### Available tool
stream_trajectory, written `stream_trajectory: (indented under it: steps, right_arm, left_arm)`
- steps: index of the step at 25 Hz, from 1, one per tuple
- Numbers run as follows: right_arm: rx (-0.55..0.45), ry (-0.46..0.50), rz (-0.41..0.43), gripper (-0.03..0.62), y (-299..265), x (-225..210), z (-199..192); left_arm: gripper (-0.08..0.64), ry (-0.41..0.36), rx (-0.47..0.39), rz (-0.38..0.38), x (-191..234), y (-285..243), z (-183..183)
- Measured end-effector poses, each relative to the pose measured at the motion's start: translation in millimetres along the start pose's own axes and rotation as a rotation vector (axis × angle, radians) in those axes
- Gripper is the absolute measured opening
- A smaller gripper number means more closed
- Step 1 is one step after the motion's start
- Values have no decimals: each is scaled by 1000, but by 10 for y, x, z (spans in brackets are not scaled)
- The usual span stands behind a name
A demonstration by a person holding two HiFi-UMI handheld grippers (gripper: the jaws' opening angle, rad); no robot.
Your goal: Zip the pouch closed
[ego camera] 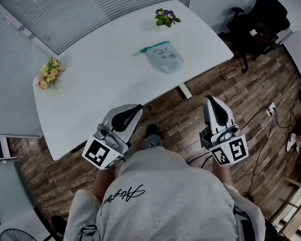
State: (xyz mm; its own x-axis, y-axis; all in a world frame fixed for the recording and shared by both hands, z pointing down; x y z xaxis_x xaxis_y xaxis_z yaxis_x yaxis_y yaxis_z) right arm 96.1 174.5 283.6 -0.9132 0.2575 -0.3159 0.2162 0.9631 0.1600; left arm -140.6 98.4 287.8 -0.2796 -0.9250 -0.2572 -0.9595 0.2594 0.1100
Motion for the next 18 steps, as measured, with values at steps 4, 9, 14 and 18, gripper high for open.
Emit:
stream_trajectory:
  steps: [4,9,14,18]
  right_arm:
    - [7,4,0,0,-180,-56,11]
    - [10,0,5,1,-464,-96,17]
    - [12,7,8,1,-723,-135,29]
    - [10,7,-1,1,-907,-206,37]
  left_arm:
    - [-2,4,-3,-1,174,-81,-39]
    - [-2,11,0,-3,417,-154,-98]
    - [-2,12,-16,-5,655,-255,-128]
    - [-2,16,-21,-11,841,-338,-188]
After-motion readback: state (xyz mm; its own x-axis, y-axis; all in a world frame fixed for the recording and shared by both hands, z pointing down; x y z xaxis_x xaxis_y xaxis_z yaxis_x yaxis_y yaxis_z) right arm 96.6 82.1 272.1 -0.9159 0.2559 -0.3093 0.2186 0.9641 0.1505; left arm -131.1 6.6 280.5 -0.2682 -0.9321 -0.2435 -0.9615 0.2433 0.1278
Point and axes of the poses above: the fingertips, and each gripper's own axes: y backward along the fingers, x to its left, z out of its top, the point moved 5 cm from there along y, backward along the fingers, and after that the axes turned 12 degrees about -y, right-handed, at the moved point
